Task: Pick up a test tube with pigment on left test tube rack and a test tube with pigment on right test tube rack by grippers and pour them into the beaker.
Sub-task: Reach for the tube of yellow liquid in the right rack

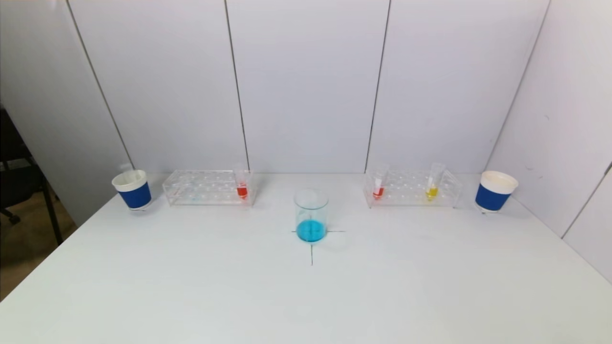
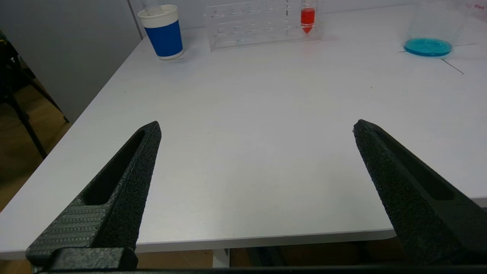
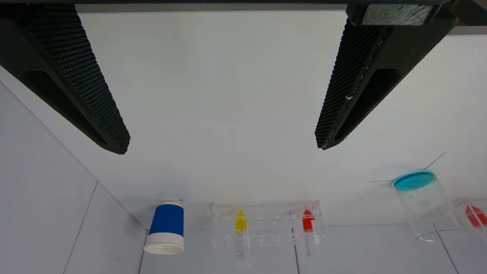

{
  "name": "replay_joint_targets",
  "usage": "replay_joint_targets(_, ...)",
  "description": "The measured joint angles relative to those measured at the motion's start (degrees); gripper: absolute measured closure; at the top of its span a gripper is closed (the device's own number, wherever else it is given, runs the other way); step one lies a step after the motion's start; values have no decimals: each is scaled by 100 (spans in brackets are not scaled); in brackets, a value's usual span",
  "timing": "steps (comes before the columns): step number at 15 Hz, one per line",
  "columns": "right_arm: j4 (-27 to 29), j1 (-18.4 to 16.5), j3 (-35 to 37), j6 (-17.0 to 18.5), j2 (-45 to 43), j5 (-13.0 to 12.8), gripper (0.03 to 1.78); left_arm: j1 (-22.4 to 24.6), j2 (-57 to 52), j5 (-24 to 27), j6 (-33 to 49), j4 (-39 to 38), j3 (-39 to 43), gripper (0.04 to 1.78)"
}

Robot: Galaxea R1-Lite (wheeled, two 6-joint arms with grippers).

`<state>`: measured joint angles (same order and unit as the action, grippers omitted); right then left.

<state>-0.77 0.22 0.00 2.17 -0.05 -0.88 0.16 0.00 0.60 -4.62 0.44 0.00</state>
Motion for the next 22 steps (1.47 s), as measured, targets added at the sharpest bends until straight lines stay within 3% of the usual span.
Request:
replay_joint_targets(8,-20,-6,-52,-80,0,-38,4,0,0,0,-1,0,0,6)
replay_joint_targets(12,464,0,-925,-201,62,-13,4,0,0,0,-1,0,0,6)
replay_joint_targets(16,741,38,-1963,-261,836,37,4,0,0,0,-1,0,0,6)
replay_joint_targets(19,324,85,-2459,-274,1868,67,4,0,0,-2,-1,0,0,6)
replay_joint_targets(22,-584,107,-2676,-313,3033,88,4,0,0,-2,0,0,0,6)
